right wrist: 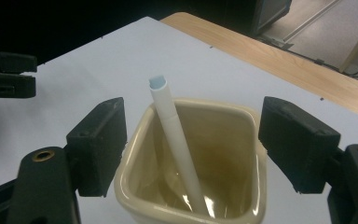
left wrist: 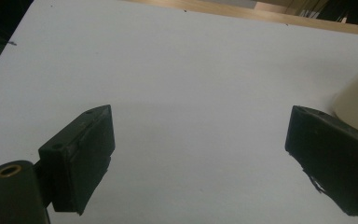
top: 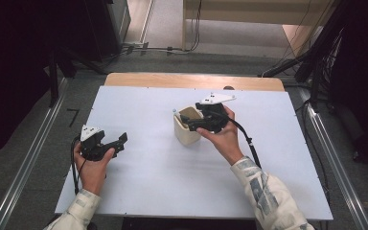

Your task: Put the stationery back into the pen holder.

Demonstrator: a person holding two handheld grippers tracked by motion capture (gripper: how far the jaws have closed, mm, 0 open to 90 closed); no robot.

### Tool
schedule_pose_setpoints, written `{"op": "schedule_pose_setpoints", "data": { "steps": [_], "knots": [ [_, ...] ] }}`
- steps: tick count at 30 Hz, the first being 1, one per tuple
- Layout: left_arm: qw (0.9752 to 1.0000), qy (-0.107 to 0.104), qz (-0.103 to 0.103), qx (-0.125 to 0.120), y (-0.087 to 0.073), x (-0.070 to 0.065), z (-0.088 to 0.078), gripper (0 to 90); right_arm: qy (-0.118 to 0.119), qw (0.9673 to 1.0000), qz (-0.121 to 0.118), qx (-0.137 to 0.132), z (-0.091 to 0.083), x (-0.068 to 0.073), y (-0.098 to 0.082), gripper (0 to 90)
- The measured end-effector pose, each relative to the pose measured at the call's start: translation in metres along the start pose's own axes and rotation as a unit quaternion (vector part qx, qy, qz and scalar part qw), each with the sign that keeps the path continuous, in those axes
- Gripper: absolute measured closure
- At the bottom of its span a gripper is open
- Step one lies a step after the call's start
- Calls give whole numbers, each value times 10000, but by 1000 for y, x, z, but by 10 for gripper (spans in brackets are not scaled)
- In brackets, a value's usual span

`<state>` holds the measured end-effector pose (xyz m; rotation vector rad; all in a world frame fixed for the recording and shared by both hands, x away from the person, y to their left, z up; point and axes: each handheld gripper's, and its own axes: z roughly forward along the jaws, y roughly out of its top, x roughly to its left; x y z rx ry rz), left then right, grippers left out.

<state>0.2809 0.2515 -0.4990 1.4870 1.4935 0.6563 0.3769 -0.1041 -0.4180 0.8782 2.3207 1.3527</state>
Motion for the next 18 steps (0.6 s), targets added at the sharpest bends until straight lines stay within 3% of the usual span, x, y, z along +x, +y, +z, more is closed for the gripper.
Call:
{"op": "schedule_pose_setpoints", "data": {
  "steps": [11, 18],
  "knots": [
    [10000, 17, 15, -3, 0, 0, 0, 90, -56, 9999, 85, 7, -26, -3, -22, 219],
    [10000, 16, 19, 24, 0, -1, 0, 90, -242, 9993, 277, 62, -42, -16, -44, 229]
  ]
}}
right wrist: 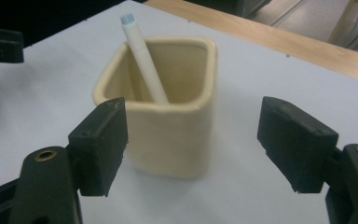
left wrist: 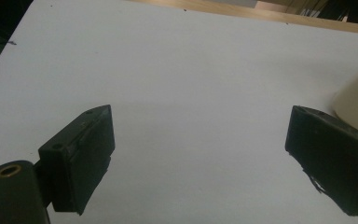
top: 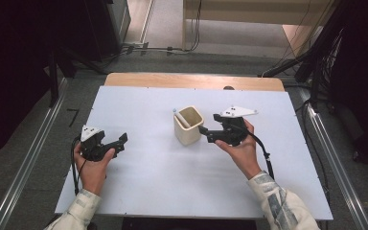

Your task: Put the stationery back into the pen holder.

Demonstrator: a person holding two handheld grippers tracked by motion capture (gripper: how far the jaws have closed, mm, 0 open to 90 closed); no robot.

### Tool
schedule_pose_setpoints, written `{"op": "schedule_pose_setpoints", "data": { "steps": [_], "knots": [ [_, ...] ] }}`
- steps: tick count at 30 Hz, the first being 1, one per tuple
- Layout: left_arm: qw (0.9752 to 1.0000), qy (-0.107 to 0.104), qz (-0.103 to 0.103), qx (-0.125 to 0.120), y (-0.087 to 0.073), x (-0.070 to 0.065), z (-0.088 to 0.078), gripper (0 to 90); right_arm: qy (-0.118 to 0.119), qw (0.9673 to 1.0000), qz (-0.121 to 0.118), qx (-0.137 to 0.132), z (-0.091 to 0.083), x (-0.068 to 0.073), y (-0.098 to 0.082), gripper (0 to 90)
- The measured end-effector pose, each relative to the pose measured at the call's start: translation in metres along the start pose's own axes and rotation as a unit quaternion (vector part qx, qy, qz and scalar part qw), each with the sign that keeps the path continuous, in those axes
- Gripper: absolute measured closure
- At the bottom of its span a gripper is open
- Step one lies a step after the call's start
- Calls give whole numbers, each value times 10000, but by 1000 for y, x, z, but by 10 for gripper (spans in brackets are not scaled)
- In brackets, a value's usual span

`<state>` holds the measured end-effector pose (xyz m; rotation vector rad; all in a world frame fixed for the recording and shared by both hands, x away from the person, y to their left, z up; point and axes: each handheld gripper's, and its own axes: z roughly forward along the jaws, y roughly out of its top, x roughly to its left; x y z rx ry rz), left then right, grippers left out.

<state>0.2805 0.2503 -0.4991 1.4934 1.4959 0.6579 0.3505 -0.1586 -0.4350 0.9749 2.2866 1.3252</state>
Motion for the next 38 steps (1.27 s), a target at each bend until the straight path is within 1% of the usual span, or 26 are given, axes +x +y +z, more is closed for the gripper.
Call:
{"op": "schedule_pose_setpoints", "data": {
  "steps": [9, 11, 12, 14, 17, 19, 20, 22, 26, 35, 38],
  "knots": [
    [10000, -12, 21, 17, 0, -1, 0, 90, -288, 9995, 63, 118, -24, -11, -29, 228],
    [10000, -4, 25, 13, 0, -1, 0, 90, -336, 9993, 66, 112, -30, -11, -34, 228],
    [10000, 0, 32, 27, 0, -1, 0, 90, -367, 9992, 92, 119, -36, -12, -39, 228],
    [10000, -2, 31, 31, 0, -1, 0, 90, -377, 9992, 83, 112, -38, -13, -40, 228],
    [10000, -9, 37, 38, -1, -2, 0, 90, -483, 9987, 73, 138, -46, -15, -47, 226],
    [10000, -20, 38, 39, -1, -2, 0, 90, -587, 9981, 57, 157, -49, -18, -50, 225],
    [10000, -19, 33, 43, -1, -2, 0, 90, -705, 9973, 50, 213, -51, -23, -55, 225],
    [10000, -20, 32, 29, -1, -2, 0, 90, -728, 9971, 59, 228, -52, -25, -56, 224],
    [10000, -18, 40, 54, -1, -2, 0, 90, -888, 9955, 115, 303, -58, -33, -64, 224],
    [9999, -59, 61, 59, -1, -3, 0, 90, -1234, 9914, 251, 344, -79, -48, -80, 221],
    [9999, -57, 84, -4, -1, -5, -1, 90, -1323, 9900, 329, 356, -86, -52, -85, 220]
  ]
}}
